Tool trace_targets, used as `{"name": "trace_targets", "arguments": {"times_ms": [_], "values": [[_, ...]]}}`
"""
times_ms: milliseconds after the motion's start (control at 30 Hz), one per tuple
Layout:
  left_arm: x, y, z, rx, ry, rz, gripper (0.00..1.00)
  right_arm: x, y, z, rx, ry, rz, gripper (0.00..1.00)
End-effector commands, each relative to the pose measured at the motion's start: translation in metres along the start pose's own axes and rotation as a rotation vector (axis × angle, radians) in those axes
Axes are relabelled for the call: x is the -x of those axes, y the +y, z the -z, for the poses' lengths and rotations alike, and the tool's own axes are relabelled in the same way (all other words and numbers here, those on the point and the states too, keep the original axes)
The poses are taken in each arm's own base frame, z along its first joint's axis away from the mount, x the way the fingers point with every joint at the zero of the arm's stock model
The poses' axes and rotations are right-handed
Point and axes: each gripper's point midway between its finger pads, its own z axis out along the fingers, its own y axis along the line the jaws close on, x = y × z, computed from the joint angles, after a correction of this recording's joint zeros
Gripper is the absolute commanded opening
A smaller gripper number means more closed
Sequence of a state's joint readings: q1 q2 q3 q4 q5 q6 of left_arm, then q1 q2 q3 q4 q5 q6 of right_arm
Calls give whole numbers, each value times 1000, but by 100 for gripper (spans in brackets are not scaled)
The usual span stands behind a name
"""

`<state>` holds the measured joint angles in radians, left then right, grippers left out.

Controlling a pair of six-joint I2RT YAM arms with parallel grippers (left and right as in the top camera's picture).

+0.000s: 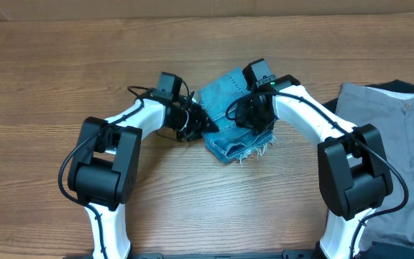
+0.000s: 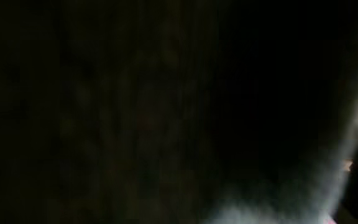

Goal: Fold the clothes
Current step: 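Press and square the folded jeans bundle with both grippers, then grasp the jeans bundle with the left gripper and carry it to the top-left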

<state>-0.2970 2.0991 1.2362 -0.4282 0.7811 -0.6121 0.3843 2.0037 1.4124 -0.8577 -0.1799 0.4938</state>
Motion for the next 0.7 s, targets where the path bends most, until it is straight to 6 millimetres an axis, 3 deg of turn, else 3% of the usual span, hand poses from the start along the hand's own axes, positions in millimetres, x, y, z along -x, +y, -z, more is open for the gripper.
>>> {"name": "trace_targets", "arguments": {"times_ms": [0,133,267,367,433,467,567,667], "values": [[-15,34,-23,110,33,106,4,-18,-1,-9,6,84,-13,35],[-1,36,-5,92,-6,66,4,-20,4,21,16,59,46,32],[28,33,46,55,-107,29,4,-13,20,88,60,-62,123,36],[62,33,103,18,-247,23,4,-11,34,141,117,-162,152,40],[88,36,148,-30,-357,32,4,-12,40,167,150,-214,162,43],[109,46,187,-53,-452,53,4,-15,42,183,171,-248,167,43],[137,77,245,-50,-616,114,4,-23,42,198,182,-266,173,43],[152,113,289,-17,-757,186,4,-29,41,197,188,-240,172,43]]}}
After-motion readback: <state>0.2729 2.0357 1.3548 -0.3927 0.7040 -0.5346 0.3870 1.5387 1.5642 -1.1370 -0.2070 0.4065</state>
